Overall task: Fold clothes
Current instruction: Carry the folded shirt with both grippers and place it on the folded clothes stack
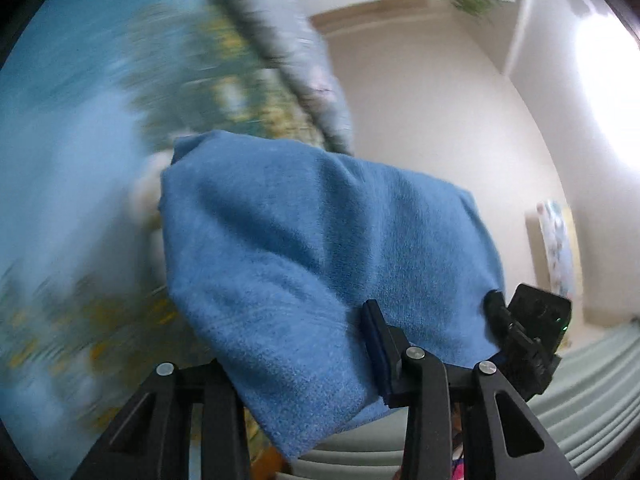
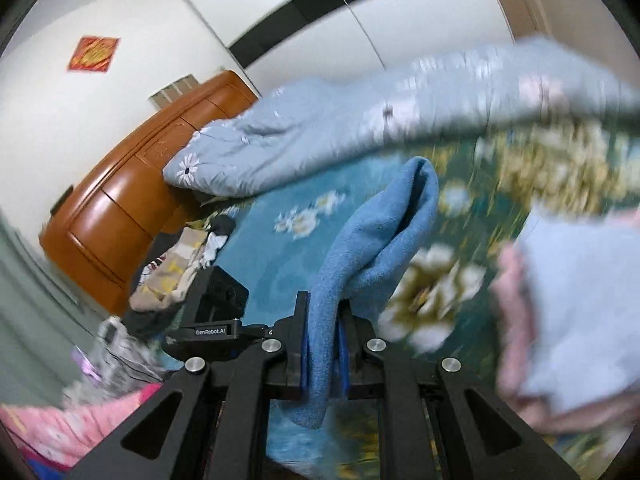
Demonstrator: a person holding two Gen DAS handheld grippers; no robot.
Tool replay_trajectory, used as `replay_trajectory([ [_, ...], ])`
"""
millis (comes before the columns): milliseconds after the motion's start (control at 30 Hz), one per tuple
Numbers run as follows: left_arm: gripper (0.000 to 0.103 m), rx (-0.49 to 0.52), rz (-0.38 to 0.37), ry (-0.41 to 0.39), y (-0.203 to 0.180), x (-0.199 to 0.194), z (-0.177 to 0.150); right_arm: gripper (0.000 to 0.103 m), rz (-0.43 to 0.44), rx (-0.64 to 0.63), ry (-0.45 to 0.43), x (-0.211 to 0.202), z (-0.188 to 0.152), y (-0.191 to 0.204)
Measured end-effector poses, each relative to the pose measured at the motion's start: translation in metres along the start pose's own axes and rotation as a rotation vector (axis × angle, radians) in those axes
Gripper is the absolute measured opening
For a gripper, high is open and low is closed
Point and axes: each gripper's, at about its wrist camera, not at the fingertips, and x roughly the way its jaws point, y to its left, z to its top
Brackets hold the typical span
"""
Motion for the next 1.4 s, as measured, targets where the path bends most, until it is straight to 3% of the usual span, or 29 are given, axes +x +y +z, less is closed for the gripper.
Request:
replay_trajectory([
  [133, 0.04, 0.12, 0.012, 0.025, -0.066, 0.06, 0.021, 0.011, -0.073, -0.012, -0.078, -0.059, 0.023, -0.036],
  [233, 0.049, 0.193, 0.054, 0.086, -0.103, 0.107, 0.022, 0.011, -0.149, 0.041, -0.116, -0.099, 0.032, -0.083],
  [333, 0.052, 0.231, 0.124, 0.151, -0.106, 0.135, 0.012, 0.011, -0.217, 0.152, -0.117, -0.119, 0.022, -0.145],
  [467, 0.052, 0.253, 0.257, 0.205, -0.082, 0.146, -0.006, 0.011, -0.313, 0.328, -0.055, -0.105, -0.02, -0.222],
  [600, 0.052, 0.248, 0.303, 0.201, -0.064, 0.131, -0.008, 0.013, -0.276, 0.47, -0.108, -0.107, -0.058, -0.265],
  [700, 0.052, 0.222, 0.292, 0.19, -0.055, 0.107, -0.012, 0.028, -0.298, 0.501, -0.14, -0.12, -0.064, -0.268],
  [800, 0.055, 0.231, 0.3, 0.151, -0.05, 0.083, -0.018, 0.036, -0.451, 0.48, -0.181, -0.136, -0.052, -0.249],
  [867, 0.057, 0.25, 0.329, 0.117, -0.048, 0.066, -0.025, 0.036, -0.588, 0.415, -0.205, -0.138, -0.04, -0.225],
  [933, 0.058, 0.269, 0.348, 0.084, -0.046, 0.054, -0.03, 0.042, -0.655, 0.315, -0.208, -0.126, -0.03, -0.195],
  [1000, 0.06, 0.28, 0.369, 0.057, -0.042, 0.042, -0.035, 0.049, -0.639, 0.219, -0.186, -0.098, -0.025, -0.166],
  [1133, 0.06, 0.257, 0.392, 0.053, -0.031, 0.02, -0.044, 0.05, -0.566, 0.084, -0.113, -0.034, -0.019, -0.127],
  [1200, 0.06, 0.265, 0.396, 0.047, -0.031, 0.006, -0.05, 0.05, -0.574, 0.045, -0.09, -0.012, -0.022, -0.114],
  [1400, 0.066, 0.337, 0.459, -0.017, -0.032, -0.02, -0.061, 0.053, -0.603, 0.063, -0.098, 0.0, -0.054, -0.12],
])
